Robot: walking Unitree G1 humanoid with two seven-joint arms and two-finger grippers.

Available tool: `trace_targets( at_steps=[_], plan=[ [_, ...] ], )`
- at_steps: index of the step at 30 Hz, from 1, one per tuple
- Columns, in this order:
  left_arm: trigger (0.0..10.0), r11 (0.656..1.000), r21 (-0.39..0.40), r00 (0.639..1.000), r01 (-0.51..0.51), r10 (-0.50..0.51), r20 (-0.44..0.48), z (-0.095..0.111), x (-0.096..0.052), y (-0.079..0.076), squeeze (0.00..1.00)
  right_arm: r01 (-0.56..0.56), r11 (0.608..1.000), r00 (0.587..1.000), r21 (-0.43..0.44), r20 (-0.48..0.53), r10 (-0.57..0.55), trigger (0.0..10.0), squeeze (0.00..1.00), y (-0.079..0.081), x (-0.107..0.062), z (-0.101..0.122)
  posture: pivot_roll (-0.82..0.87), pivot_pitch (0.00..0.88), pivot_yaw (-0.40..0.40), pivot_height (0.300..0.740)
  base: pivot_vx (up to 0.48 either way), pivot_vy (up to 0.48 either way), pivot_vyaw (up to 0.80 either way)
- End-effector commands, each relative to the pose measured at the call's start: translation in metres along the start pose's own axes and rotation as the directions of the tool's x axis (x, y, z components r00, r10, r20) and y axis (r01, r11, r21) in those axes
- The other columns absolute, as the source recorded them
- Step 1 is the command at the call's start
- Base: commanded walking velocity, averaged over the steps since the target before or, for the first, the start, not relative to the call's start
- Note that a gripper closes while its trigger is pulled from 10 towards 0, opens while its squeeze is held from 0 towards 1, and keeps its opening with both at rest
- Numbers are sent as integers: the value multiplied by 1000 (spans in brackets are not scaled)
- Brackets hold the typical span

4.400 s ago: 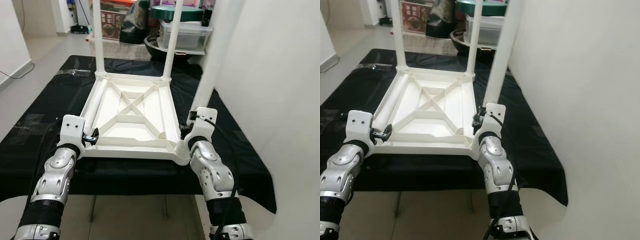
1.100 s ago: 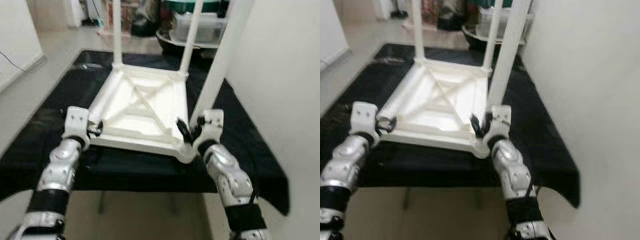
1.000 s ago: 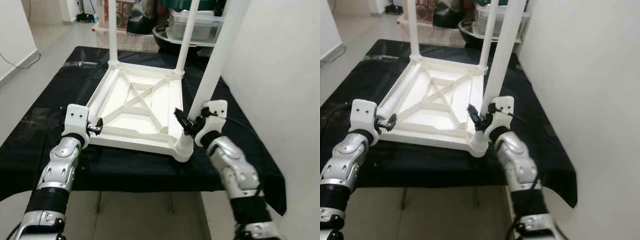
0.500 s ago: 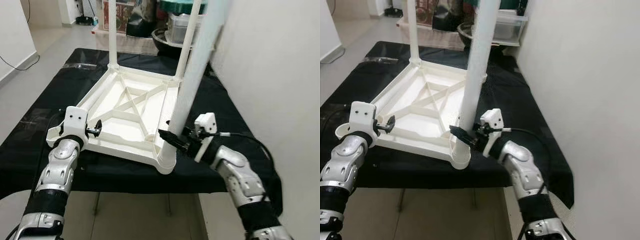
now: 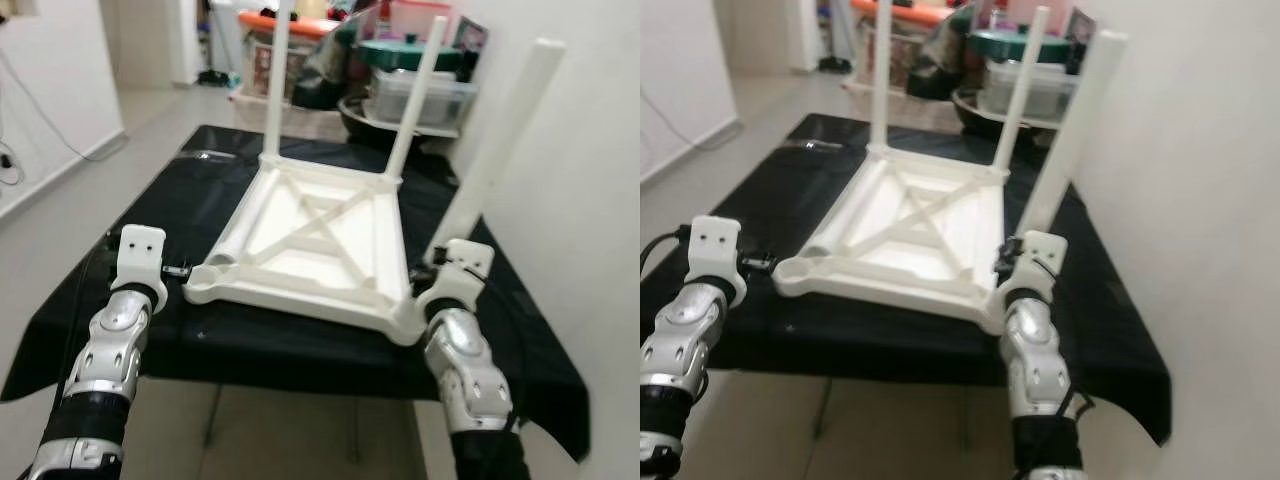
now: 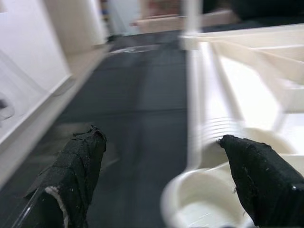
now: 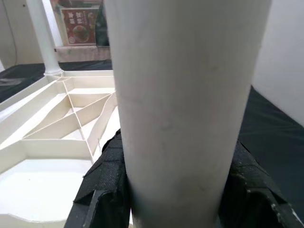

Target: Building children table

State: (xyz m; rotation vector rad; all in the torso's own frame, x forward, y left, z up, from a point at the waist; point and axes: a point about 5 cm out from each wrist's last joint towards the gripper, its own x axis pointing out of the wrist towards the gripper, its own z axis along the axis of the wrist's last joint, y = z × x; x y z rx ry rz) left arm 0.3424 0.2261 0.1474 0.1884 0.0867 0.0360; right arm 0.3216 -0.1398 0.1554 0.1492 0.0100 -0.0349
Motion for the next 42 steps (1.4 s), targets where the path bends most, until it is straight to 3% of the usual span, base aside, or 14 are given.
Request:
trace_targets(
  at_steps=[1,4,6,7,14,15,18,23,28,35,36,40,41,42],
  plan=[
    [10000,1000,8,1000,18,-18,-5,0,2,-5,0,-103,994,995,22,-18,103,10000,1000,12,-4,-6,136,0,-107,740,0,0,0],
    [10000,1000,9,1000,20,-20,-3,1,4,-5,0,-149,988,989,44,16,149,10000,1000,16,-3,3,129,0,-104,740,0,0,0],
    [10000,1000,6,1000,21,-21,1,2,5,-6,0,-231,972,972,37,61,228,10000,569,18,0,16,129,0,-104,740,0,0,0],
    [10000,1000,4,1000,23,-23,4,3,6,-8,0,-334,941,939,54,101,328,10000,0,20,2,30,122,0,-104,740,0,0,0],
    [10000,1000,-2,1000,27,-27,4,0,5,-11,0,-803,595,595,-31,-16,803,10000,0,27,-26,25,130,0,-116,740,0,0,0],
    [10000,1000,-3,1000,28,-28,6,1,5,-11,0,-838,546,545,-3,-69,836,0,0,32,-29,10,136,0,-123,740,0,0,0],
    [10000,1000,-3,1000,27,-27,11,3,6,-10,0,-868,495,484,46,-151,862,0,0,38,-31,-14,148,0,-130,740,0,0,0],
    [10000,1000,-4,1000,19,-19,10,1,4,-8,0,-812,581,565,57,-171,807,0,0,40,-22,-21,153,0,-132,740,0,0,0],
    [10000,1000,0,1000,25,-25,-5,-5,0,-8,0,-202,979,951,13,-237,199,0,0,0,15,-36,145,0,-122,740,0,0,0],
    [10000,999,0,999,45,-45,2,-1,4,-13,0,191,981,973,-7,-132,-191,0,0,-22,1,-26,131,0,-100,740,0,0,0],
    [10000,999,3,999,50,-50,0,0,5,-13,0,71,997,993,21,-100,-69,10000,0,0,-5,-18,122,0,-91,740,0,0,0],
    [10000,998,5,998,60,-60,-1,-1,6,-16,0,-86,996,996,38,-11,86,10000,0,19,-7,-3,121,0,-90,740,0,0,0],
    [10000,998,5,998,63,-63,0,0,5,-17,0,-134,991,991,25,31,133,10000,1000,20,-7,4,124,0,-92,740,0,0,0],
    [10000,998,5,998,63,-63,0,0,5,-17,0,-134,991,991,25,31,133,10000,1000,20,-7,4,124,0,-92,740,0,0,0]
  ],
)
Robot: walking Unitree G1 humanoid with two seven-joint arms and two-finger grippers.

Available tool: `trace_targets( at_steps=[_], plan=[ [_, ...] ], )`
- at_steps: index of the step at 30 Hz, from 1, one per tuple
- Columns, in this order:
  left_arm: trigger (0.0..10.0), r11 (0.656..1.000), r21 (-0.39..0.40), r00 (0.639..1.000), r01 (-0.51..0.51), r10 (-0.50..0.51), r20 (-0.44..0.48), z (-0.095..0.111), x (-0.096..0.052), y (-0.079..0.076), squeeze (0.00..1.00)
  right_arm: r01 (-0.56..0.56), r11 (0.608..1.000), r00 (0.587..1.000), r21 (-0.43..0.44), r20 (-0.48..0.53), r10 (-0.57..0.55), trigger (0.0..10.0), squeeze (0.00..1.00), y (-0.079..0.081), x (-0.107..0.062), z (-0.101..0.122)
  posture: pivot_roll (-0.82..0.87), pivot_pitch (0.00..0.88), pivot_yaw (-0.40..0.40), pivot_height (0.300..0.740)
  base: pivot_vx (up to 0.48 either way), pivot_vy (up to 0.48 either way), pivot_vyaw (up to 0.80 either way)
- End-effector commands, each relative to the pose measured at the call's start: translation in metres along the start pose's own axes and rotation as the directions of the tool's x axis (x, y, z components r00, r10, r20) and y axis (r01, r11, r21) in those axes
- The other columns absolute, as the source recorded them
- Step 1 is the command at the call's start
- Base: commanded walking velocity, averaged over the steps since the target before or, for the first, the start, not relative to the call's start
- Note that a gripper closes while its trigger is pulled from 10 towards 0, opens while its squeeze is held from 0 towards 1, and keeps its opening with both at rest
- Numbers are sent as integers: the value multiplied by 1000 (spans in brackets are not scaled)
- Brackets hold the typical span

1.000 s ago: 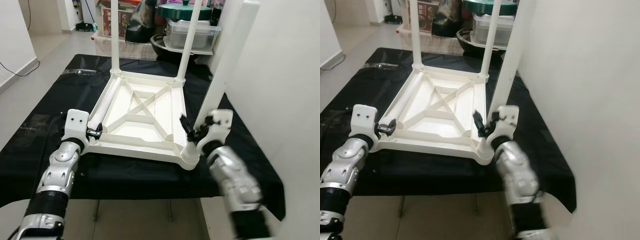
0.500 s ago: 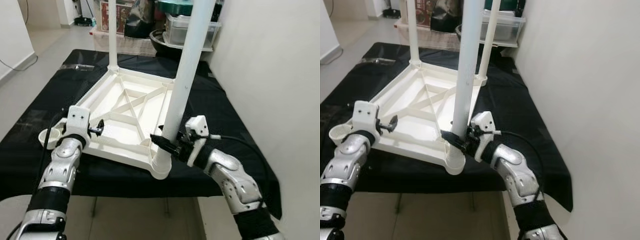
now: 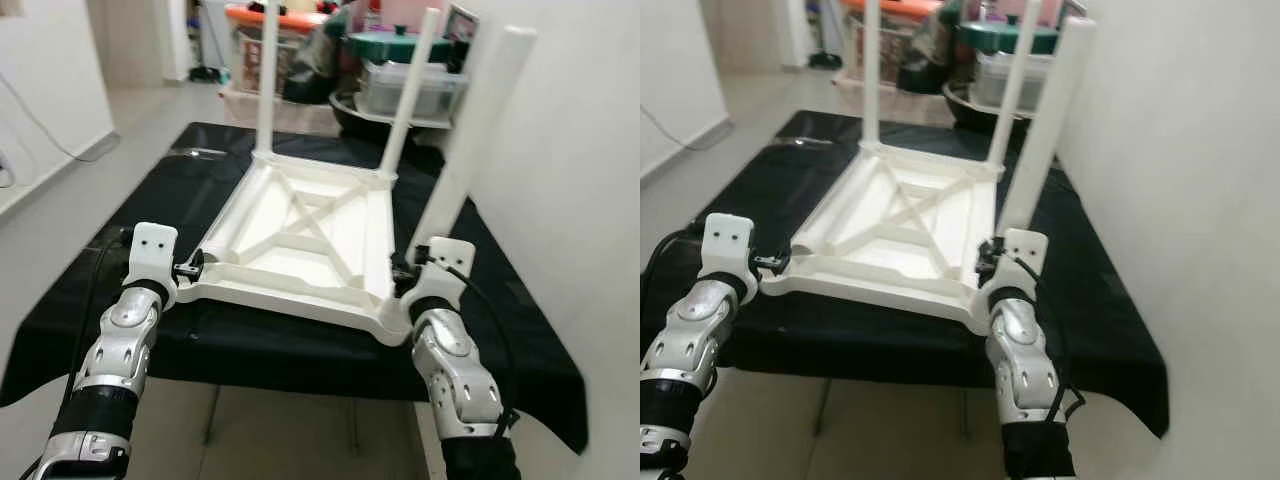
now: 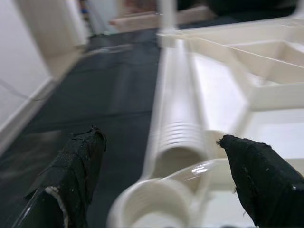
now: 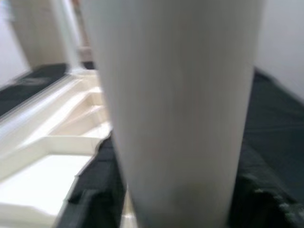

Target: Building children table

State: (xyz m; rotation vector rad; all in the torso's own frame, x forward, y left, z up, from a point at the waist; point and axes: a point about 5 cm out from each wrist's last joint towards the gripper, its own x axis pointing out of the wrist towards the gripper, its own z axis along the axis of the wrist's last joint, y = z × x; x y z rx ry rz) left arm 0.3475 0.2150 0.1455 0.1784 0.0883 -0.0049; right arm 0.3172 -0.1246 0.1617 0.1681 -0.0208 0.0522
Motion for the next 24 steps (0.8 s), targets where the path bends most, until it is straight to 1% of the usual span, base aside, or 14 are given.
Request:
trace_targets(
  at_steps=[1,3,4,7,9,10,11,16,17,18,19,20,23,24],
  plan=[
    [10000,1000,13,1000,22,-22,-2,-1,1,-6,0,-45,999,999,8,5,45,10000,1000,5,-1,0,124,0,-92,740,0,0,0],
    [10000,1000,12,1000,24,-24,0,0,0,-6,0,-87,996,996,9,33,87,10000,1000,8,2,6,124,0,-96,740,0,0,0],
    [10000,1000,11,1000,22,-22,-2,-2,-1,-5,0,-143,990,989,-13,25,143,10000,0,11,6,10,123,0,-97,740,0,0,0],
    [10000,1000,9,1000,19,-19,-5,-3,-1,-5,0,-311,950,950,18,18,311,10000,0,16,8,20,123,0,-100,740,0,0,0],
    [10000,1000,8,1000,22,-22,-4,-3,-2,-5,0,-616,784,788,82,63,613,10000,0,30,-8,37,122,0,-100,740,0,0,0],
    [10000,1000,8,1000,22,-22,-4,-3,-2,-5,0,-616,784,788,82,63,613,10000,0,30,-8,37,122,0,-100,740,0,0,0],
    [10000,1000,7,1000,22,-22,-4,-3,-2,-5,0,-723,684,691,96,79,719,10000,0,34,-18,41,122,0,-100,740,0,0,0],
    [10000,1000,5,1000,26,-26,-1,-2,0,-8,0,-832,554,554,-27,-64,830,10000,0,32,-21,18,135,0,-114,740,0,0,0],
    [10000,1000,5,1000,26,-26,-1,-2,0,-8,0,-832,554,554,-27,-64,830,10000,0,32,-21,18,135,0,-114,740,0,0,0],
    [10000,1000,4,1000,26,-26,3,-1,-1,-8,0,-843,536,537,-39,-122,835,3608,0,33,-19,6,147,0,-121,740,0,0,0],
    [10000,1000,4,1000,26,-26,3,-1,-1,-8,0,-843,536,537,-39,-122,835,3608,0,33,-19,6,147,0,-121,740,0,0,0],
    [10000,1000,6,1000,20,-20,4,-2,-2,-6,0,-825,563,563,-47,-147,813,0,0,35,-13,-1,152,0,-125,740,0,0,0],
    [10000,1000,8,1000,10,-10,0,-3,-4,-3,0,-760,649,643,-34,-182,744,0,0,34,-2,-9,153,0,-126,740,0,0,0],
    [10000,1000,9,1000,5,-5,-3,-4,-5,-2,0,-653,757,744,-31,-214,633,0,0,30,10,-15,153,0,-126,740,0,0,0]
  ],
)
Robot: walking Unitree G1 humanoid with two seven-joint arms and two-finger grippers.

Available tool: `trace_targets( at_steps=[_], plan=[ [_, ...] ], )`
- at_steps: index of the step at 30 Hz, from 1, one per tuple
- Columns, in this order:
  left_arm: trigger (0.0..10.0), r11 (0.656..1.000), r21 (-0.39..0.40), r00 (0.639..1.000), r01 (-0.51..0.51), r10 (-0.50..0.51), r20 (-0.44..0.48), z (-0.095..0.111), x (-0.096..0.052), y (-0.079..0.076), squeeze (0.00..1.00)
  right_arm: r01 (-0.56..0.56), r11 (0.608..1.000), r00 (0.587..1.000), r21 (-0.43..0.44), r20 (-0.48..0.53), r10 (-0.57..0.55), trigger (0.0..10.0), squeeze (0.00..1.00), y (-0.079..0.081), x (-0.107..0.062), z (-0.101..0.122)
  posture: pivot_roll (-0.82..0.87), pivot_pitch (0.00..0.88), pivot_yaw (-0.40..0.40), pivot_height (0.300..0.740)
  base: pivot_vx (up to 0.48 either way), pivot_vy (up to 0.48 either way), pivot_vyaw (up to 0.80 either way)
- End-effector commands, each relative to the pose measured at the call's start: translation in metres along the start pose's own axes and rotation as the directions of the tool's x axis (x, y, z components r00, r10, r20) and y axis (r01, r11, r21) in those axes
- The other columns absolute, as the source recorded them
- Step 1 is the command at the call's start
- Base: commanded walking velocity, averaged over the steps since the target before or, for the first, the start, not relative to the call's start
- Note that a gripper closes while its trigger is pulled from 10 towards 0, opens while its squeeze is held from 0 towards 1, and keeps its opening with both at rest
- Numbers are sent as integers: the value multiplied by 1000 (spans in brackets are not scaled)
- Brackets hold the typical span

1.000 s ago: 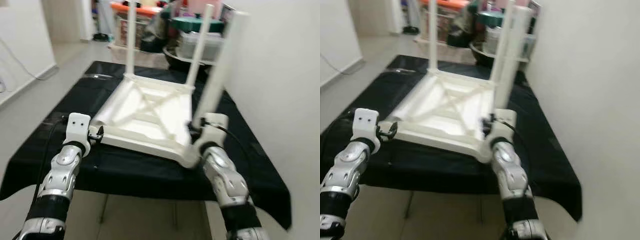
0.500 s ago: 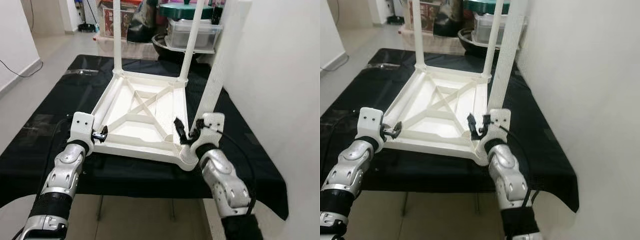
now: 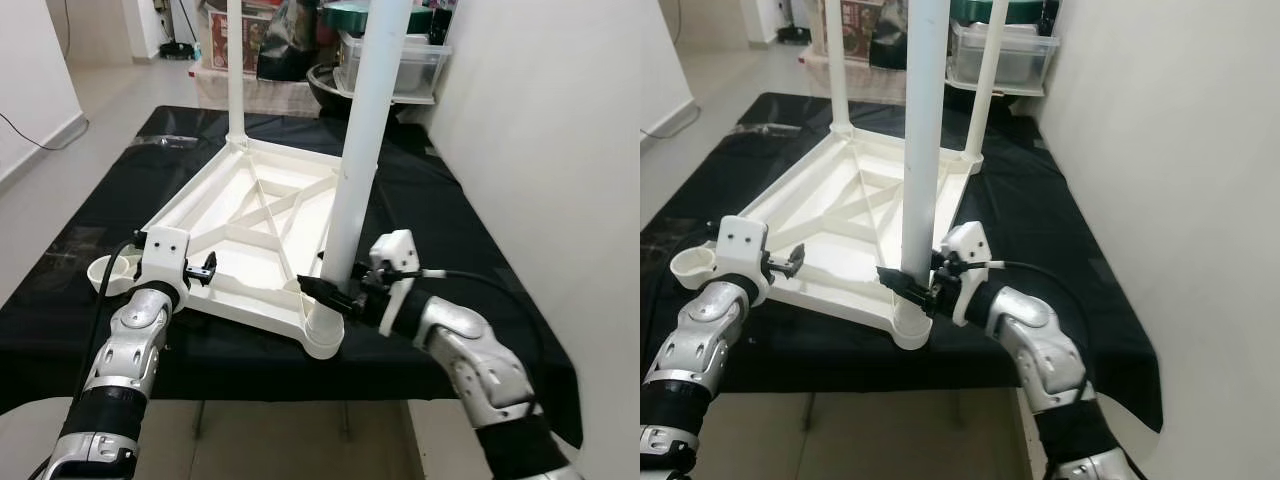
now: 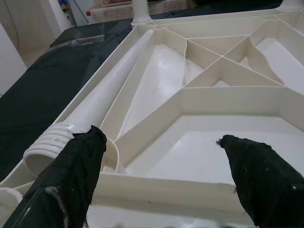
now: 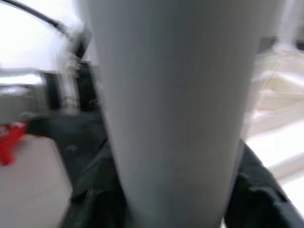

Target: Building children table

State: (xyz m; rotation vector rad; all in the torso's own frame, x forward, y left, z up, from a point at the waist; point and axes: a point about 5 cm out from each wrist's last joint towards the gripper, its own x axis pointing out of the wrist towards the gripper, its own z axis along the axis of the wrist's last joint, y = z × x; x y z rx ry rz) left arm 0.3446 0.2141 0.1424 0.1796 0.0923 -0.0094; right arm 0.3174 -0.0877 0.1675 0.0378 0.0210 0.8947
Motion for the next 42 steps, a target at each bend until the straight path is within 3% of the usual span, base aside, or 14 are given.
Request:
trace_targets(
  at_steps=[1,6,10,12,13,17,18,21,22,26,35,37,38,42],
  plan=[
    [10000,1000,8,1000,0,0,0,-1,-2,0,0,126,991,989,38,-79,-123,0,0,-9,2,-15,153,0,-126,740,0,0,0],
    [10000,1000,10,1000,1,-1,-3,-2,-3,0,0,583,808,804,83,-199,-560,0,0,-42,-8,-36,147,0,-123,740,0,0,0],
    [10000,1000,7,1000,13,-13,1,0,-1,-5,0,860,505,506,77,-266,-820,0,0,-49,-41,-54,141,0,-113,740,0,0,0],
    [10000,1000,7,1000,14,-14,1,0,-1,-5,0,856,510,512,85,-271,-815,0,0,-45,-41,-55,141,0,-113,740,0,0,0],
    [10000,1000,9,1000,14,-14,-2,-1,-1,-4,0,761,636,645,129,-258,-720,10000,0,-23,-28,-52,139,0,-110,740,0,0,0],
    [10000,1000,10,1000,14,-14,-5,-2,-1,-3,0,645,742,764,181,-181,-620,10000,0,-7,-19,-40,139,0,-110,740,0,0,0],
    [10000,1000,11,1000,17,-17,-5,-1,-1,-4,0,617,766,787,180,-126,-604,10000,1000,-6,-18,-32,125,0,-100,740,0,0,0],
    [10000,1000,12,1000,20,-20,-4,-1,0,-4,0,593,787,804,167,-83,-588,10000,1000,-7,-18,-25,125,0,-100,740,0,0,0],
    [10000,1000,10,1000,21,-21,-1,0,1,-5,0,517,846,854,132,-14,-520,10000,0,-14,-17,-10,117,0,-102,740,0,0,0],
    [10000,1000,3,1000,20,-20,6,2,3,-8,0,230,972,966,52,111,-235,10000,0,-22,-23,25,124,0,-110,740,0,0,0],
    [10000,1000,6,1000,6,-6,-1,-2,0,-4,0,-156,987,988,-26,17,156,10000,0,-16,-35,17,142,0,-129,740,0,0,0],
    [10000,1000,4,1000,4,-4,2,-1,0,-4,0,-185,983,983,-14,-3,185,6392,0,-13,-30,9,148,0,-135,740,0,0,0],
    [10000,1000,3,1000,1,-1,5,0,1,-4,0,-203,979,979,6,-11,203,549,0,-9,-25,2,158,0,-143,740,0,0,0],
    [10000,1000,2,1000,-6,6,4,-1,0,-3,0,4,1000,993,13,-122,-3,0,0,-20,-12,-22,161,0,-143,740,0,0,0]
  ],
)
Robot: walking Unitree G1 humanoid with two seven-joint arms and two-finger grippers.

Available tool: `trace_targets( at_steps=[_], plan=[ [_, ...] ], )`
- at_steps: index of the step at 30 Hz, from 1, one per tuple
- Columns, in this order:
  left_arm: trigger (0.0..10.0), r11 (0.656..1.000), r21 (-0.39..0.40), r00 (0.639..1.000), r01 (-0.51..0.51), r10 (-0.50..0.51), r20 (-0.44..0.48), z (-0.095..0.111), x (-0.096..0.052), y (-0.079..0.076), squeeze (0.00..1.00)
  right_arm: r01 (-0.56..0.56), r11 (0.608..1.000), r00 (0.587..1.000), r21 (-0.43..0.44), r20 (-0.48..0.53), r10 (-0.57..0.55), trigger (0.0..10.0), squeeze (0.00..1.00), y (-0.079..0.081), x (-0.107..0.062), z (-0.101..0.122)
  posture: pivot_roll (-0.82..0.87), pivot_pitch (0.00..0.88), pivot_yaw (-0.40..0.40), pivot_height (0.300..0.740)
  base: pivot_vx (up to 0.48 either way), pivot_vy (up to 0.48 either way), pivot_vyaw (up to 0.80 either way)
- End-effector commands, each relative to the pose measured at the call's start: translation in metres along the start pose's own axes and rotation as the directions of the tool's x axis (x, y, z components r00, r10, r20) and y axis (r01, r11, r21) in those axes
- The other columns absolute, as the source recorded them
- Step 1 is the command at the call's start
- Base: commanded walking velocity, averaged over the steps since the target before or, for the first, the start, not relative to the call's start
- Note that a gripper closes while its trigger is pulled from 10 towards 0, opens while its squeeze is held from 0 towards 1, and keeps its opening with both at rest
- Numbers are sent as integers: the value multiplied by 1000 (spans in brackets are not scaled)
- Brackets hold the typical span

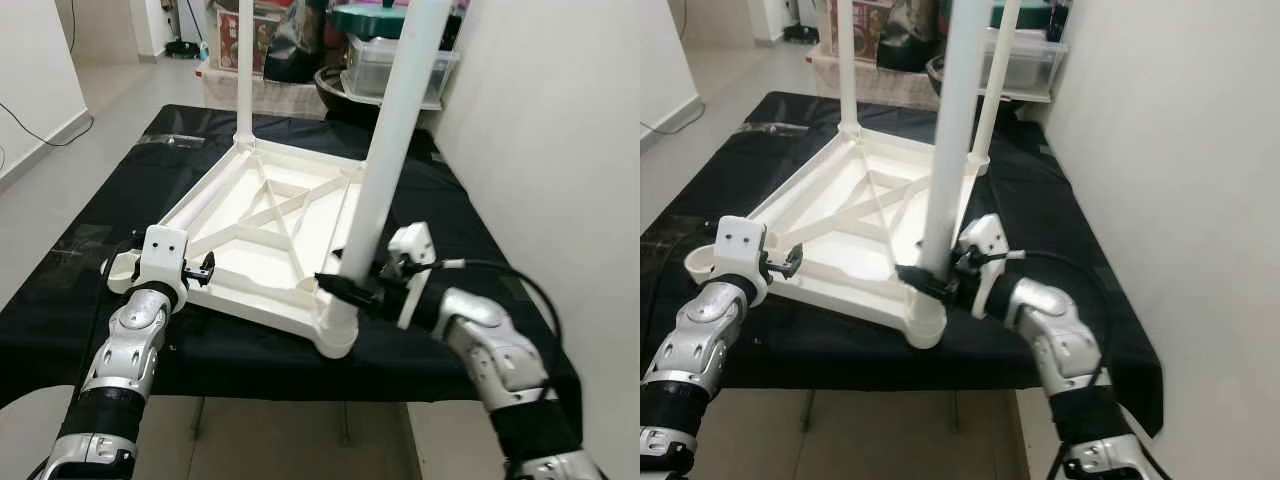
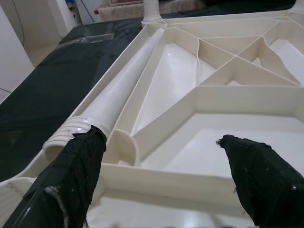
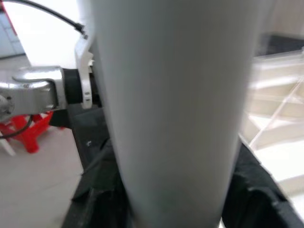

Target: Building children table

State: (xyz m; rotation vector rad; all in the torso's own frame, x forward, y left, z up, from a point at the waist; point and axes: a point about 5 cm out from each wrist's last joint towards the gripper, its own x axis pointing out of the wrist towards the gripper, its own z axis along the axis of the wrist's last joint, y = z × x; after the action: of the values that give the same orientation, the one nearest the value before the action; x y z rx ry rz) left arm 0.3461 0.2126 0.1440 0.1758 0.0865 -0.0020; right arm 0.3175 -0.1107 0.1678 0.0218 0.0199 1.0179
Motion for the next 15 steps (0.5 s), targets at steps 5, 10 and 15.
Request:
trace_targets(
  at_steps=[5,10,15],
  plan=[
    [10000,1000,11,1000,9,-9,-8,-5,-3,-2,0,626,777,770,62,-206,-604,0,0,-41,-6,-46,145,0,-129,740,0,0,0],
    [10000,1000,11,1000,16,-15,-10,-5,-1,-4,0,911,399,412,103,-269,-871,0,0,-54,-38,-65,136,0,-116,740,0,0,0],
    [10000,999,15,999,36,-36,-1,0,2,-7,0,813,552,578,185,-131,-806,10000,0,-19,-11,-37,119,0,-97,740,0,0,0]
  ],
)
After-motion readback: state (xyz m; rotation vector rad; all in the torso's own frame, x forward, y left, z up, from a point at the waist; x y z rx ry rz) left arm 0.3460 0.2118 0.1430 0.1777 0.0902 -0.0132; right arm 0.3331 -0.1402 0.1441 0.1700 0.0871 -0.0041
